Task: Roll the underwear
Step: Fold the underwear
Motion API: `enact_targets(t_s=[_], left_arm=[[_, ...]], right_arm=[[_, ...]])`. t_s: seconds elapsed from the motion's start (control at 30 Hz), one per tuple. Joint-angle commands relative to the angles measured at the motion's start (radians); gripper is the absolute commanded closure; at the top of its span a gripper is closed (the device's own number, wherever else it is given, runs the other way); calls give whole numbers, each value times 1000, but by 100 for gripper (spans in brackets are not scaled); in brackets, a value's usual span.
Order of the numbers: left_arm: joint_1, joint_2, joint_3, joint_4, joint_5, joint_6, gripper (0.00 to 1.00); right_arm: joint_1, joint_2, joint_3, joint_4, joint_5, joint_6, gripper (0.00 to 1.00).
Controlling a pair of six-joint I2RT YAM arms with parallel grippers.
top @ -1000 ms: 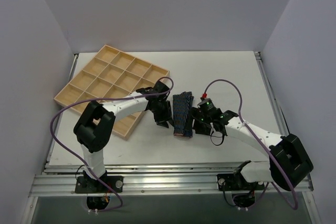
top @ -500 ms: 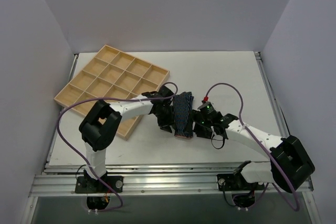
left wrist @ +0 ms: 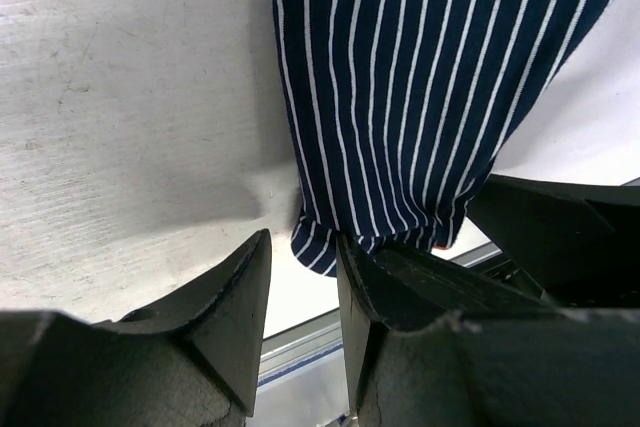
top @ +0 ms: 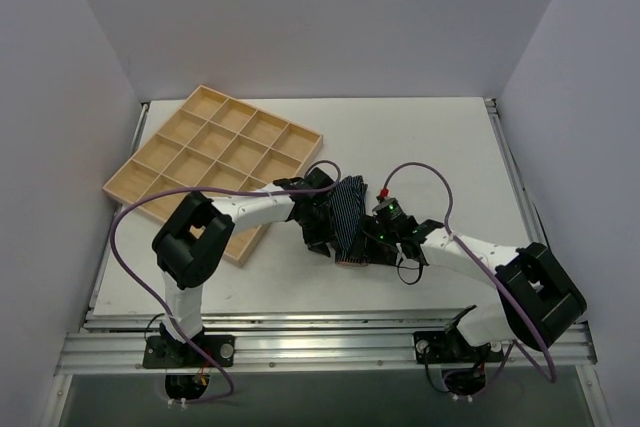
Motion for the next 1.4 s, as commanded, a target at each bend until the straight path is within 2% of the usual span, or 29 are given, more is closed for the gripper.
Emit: enact_targets(t_s=[0.0,0.23,0.3,0.4,0.43,0.5,0.63,0.73,0.9,1.03,1.17,1.37], left_arm=[[-2,-11,13,11,-8,-14,59],[-4,-5,35,-9,-19,-6,59],[-4,-4,39,-10,-19,-5,59],[1,-10,68,-56,-37,17,59],[4,-14,74,-79,-55,23,59],[18,-39,70,-81,-55,26,55],[24,-105,-5,-12,-26,27,53],[29,-134,-103,89,30,6,53],[84,-128,-125,160,67,24,52],[134,-30,-35,162,113,79,53],[138,54,111,107,113,130,54],[158,134,196,86,118,145,53]], right_arm=[[-8,15,-19,25,-3,-42,44],[-8,38,18,-58,34,-95,46],[-8,45,21,-60,34,-102,51],[-8,46,15,-50,25,-98,67],[-8,46,15,-49,20,-93,76],[-8,37,13,-49,-2,-85,83],[-9,22,-8,5,-60,-65,99],[-14,32,-27,34,-101,-62,100],[-12,26,-19,22,-135,-65,100],[-12,26,-13,2,-144,-70,100],[-9,19,-22,-7,-149,-67,100],[-3,-3,-30,-14,-150,-42,100]])
